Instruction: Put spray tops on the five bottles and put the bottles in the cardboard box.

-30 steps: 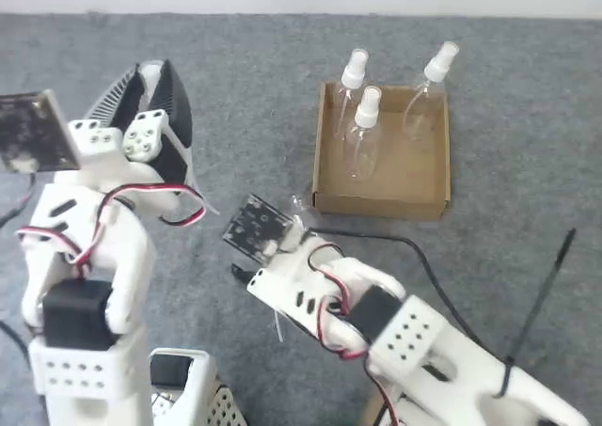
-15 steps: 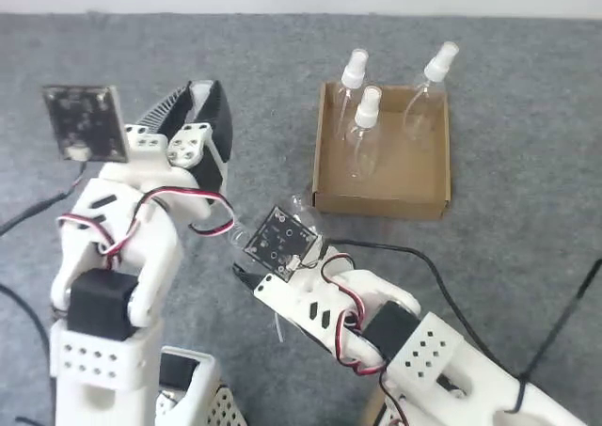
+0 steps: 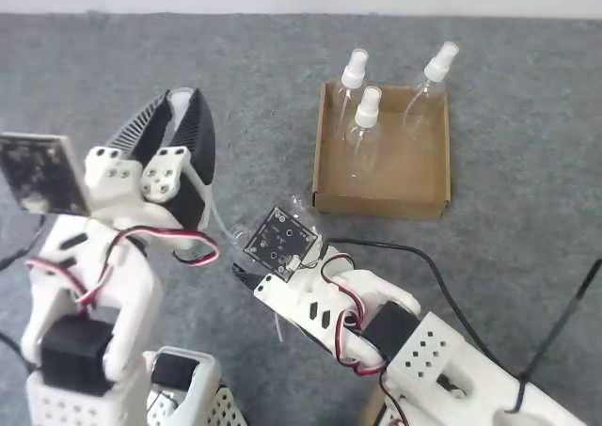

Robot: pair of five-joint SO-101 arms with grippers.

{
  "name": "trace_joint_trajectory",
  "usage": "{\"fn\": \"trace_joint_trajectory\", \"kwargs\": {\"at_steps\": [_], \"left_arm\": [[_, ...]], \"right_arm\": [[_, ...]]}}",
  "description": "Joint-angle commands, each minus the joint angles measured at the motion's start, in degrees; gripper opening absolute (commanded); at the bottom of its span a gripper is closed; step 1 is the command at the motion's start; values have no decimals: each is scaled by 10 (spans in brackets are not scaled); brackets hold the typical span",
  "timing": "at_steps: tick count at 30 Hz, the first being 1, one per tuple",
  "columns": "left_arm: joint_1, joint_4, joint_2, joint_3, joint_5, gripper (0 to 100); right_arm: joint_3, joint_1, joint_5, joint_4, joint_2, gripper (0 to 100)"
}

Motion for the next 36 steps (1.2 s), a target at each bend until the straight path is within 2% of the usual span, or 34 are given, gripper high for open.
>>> {"fn": "trace_joint_trajectory", "kwargs": {"at_steps": [1,6,12,23,27,33,36], "left_arm": [[-1,-51,3,19,-11,12],[-1,-76,-1,43,-11,12],[4,-34,-2,58,-10,12],[5,-30,-2,157,-10,12],[5,8,-11,158,-10,12],[5,0,-76,211,-11,12],[6,-11,-98,233,-12,12]], "right_arm": [[-7,0,-7,-10,-21,6],[2,0,-7,-15,-22,6],[2,0,-7,-15,-25,6],[15,-1,-4,-11,-27,6],[41,0,-3,-19,-27,6],[71,57,-7,-170,-24,6],[105,63,-7,-247,-21,6]]}}
